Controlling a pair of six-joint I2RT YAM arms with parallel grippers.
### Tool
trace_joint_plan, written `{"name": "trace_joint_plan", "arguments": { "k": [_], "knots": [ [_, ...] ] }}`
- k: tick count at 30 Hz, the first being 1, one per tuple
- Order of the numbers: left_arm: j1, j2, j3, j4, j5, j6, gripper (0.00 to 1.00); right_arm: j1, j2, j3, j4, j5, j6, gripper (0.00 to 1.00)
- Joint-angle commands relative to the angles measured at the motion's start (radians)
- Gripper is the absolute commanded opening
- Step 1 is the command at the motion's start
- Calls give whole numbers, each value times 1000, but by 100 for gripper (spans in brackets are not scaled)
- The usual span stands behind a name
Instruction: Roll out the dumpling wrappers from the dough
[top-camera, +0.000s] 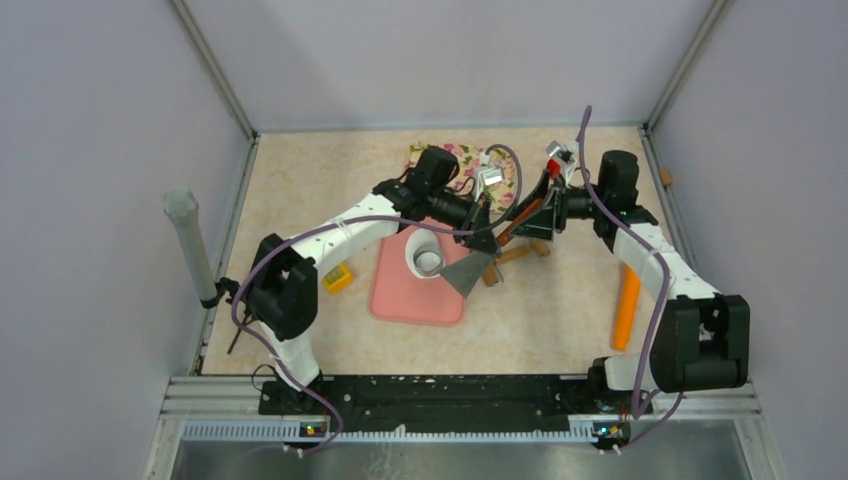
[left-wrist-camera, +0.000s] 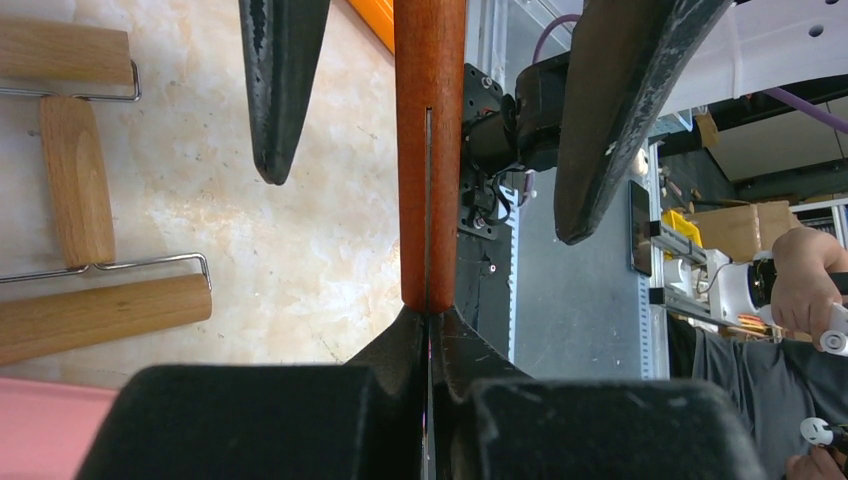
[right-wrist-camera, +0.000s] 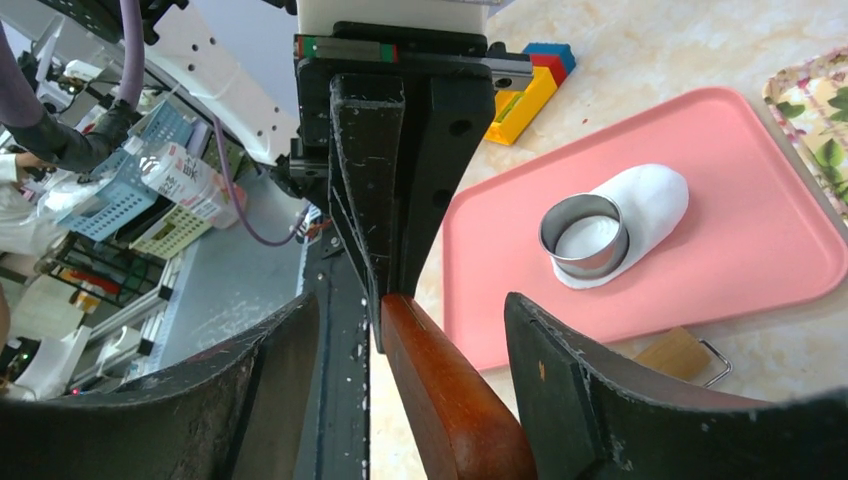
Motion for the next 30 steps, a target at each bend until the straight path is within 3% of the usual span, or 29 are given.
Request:
{"name": "trace_joint_plan", "arguments": {
  "k": [1,12,16,19,24,25,26,30],
  "knots": [
    [-2,-11,13,-4,7,28,0,6,8,49,-122,-3,-116,64],
    [-1,1,27,2,-14,21,0,28,-4,17,-170,-48,-197,52],
    [-2,9,24,4,-16,21,0,47,-7,17,-157,-60,-185,34],
    [-1,11,26,5,-18,19,0,53,-8,15,-141,-70,-176,3],
    [4,9,38,2,-28,17,0,55,-24,5,-145,-26,-194,0],
    [9,6,42,0,-27,16,3,56,-32,3,-145,-9,-197,0],
    [15,0,47,-2,-28,14,15,55,-41,1,-147,9,-198,0],
    [82,-50,63,-7,-21,7,76,54,-87,26,-245,143,-286,0]
  ]
}}
